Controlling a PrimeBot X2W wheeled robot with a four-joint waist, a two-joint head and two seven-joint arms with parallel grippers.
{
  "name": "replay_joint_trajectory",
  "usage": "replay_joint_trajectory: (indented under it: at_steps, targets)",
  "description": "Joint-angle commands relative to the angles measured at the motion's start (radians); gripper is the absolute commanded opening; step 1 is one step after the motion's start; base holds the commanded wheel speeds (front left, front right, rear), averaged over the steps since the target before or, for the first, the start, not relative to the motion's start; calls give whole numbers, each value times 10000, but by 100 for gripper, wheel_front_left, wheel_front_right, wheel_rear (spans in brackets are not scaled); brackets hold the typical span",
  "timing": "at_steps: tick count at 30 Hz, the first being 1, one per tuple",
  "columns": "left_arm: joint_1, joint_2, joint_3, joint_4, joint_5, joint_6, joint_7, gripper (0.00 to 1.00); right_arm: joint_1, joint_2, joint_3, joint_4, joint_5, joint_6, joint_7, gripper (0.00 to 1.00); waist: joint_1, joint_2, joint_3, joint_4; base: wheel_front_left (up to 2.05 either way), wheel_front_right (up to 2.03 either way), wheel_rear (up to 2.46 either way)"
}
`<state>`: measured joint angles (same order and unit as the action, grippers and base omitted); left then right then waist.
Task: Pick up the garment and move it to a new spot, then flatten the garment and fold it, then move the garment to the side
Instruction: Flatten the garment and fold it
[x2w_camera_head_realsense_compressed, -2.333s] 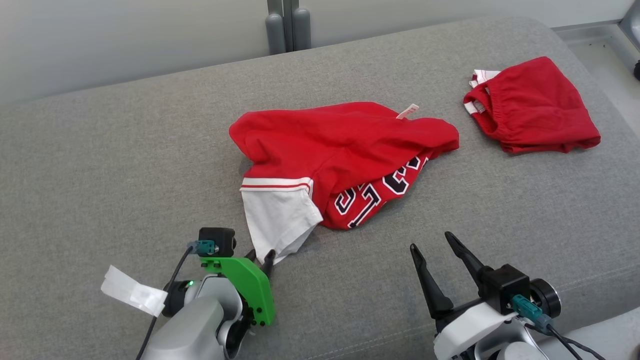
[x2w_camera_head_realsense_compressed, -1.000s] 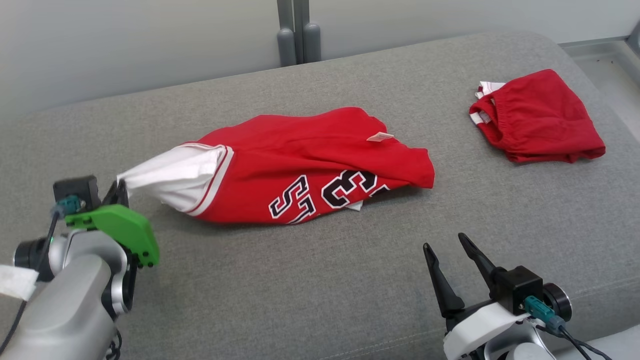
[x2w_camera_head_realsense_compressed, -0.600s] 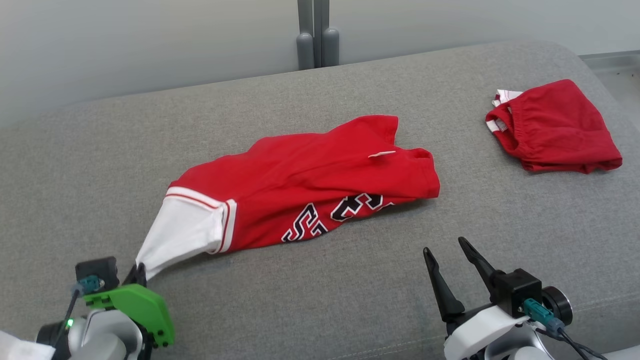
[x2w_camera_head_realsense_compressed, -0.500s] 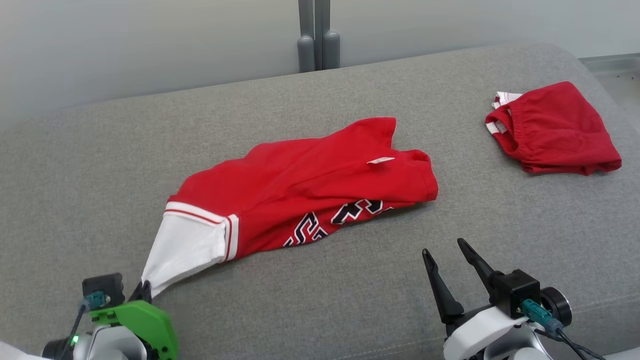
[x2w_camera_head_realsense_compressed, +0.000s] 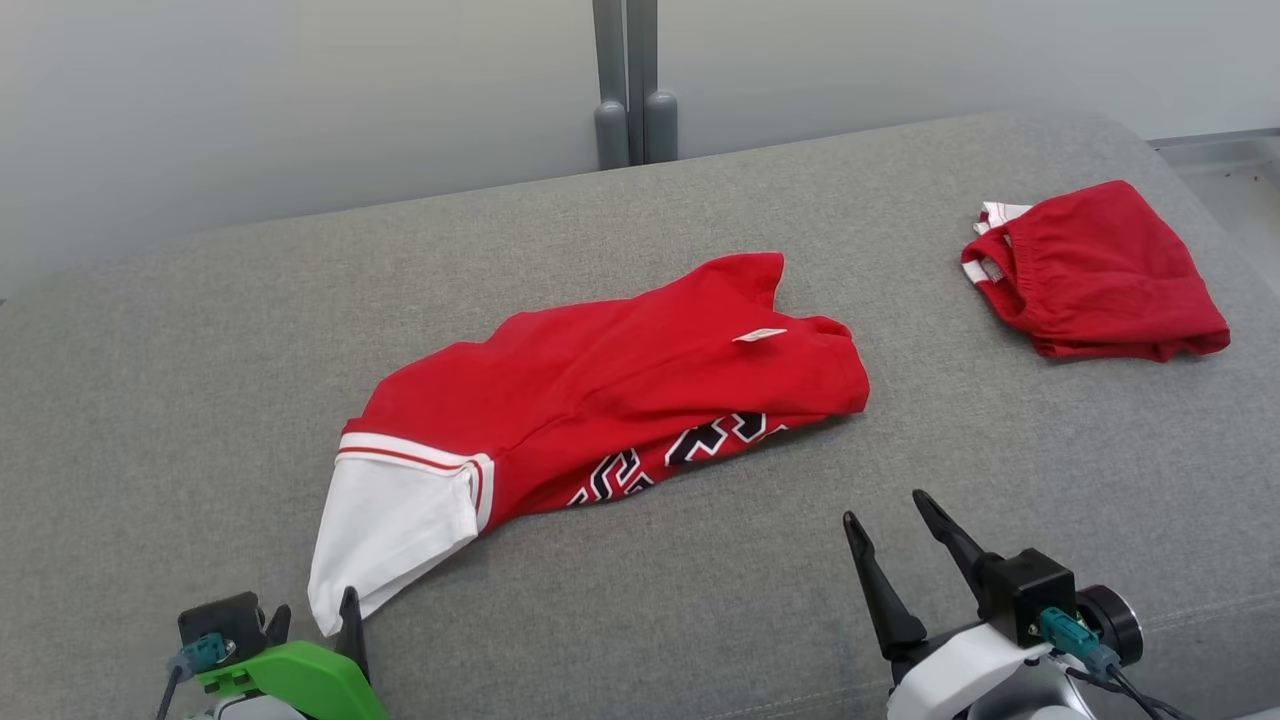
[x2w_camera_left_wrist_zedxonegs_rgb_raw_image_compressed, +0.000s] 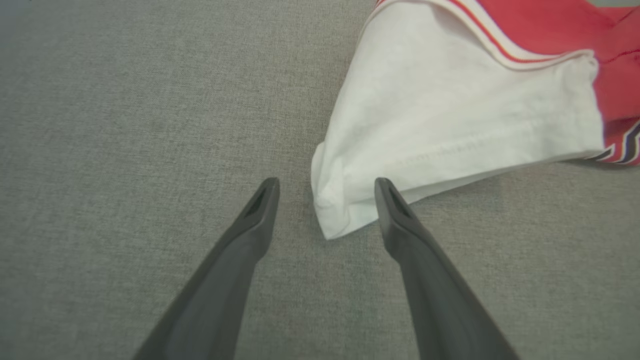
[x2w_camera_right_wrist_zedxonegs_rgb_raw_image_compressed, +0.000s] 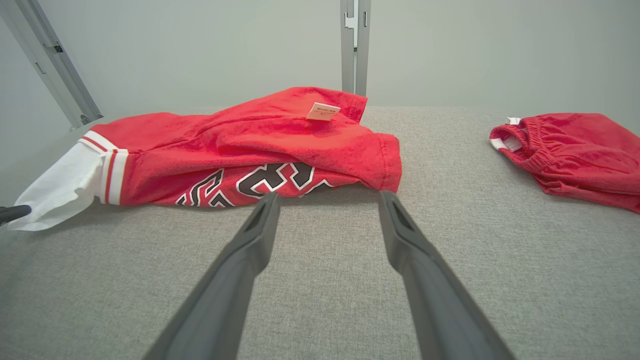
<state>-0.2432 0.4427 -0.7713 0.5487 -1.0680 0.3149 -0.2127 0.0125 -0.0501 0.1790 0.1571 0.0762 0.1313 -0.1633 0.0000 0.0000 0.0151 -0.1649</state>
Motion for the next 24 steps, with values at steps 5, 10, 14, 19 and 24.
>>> replay_joint_trajectory:
  at_steps: [5, 10, 14, 19, 24]
  targets:
    - [392, -209, 908, -505, 107, -300, -500, 100, 76, -10, -154, 23, 87, -13, 16, 100, 0, 0, -165, 152, 0, 0, 0]
    - [1034, -648, 2636, -1710, 1536, -517, -520, 100, -28, -9, -374, 70, 213, -13, 147, 100, 0, 0, -290, 391, 0, 0, 0]
    - [1657, -1287, 4062, -2619, 2893, -904, -524, 100, -146, -10, -543, 133, 408, -13, 248, 100, 0, 0, -406, 572, 0, 0, 0]
    - [2418, -1984, 5202, -3457, 4427, -1596, -517, 100, -336, -9, -802, 338, 734, -13, 265, 100, 0, 0, -570, 790, 0, 0, 0]
    - [3231, -2572, 6080, -4290, 6006, -2275, -517, 100, -491, -9, -1116, 758, 896, -13, -13, 100, 0, 0, -825, 1049, 0, 0, 0]
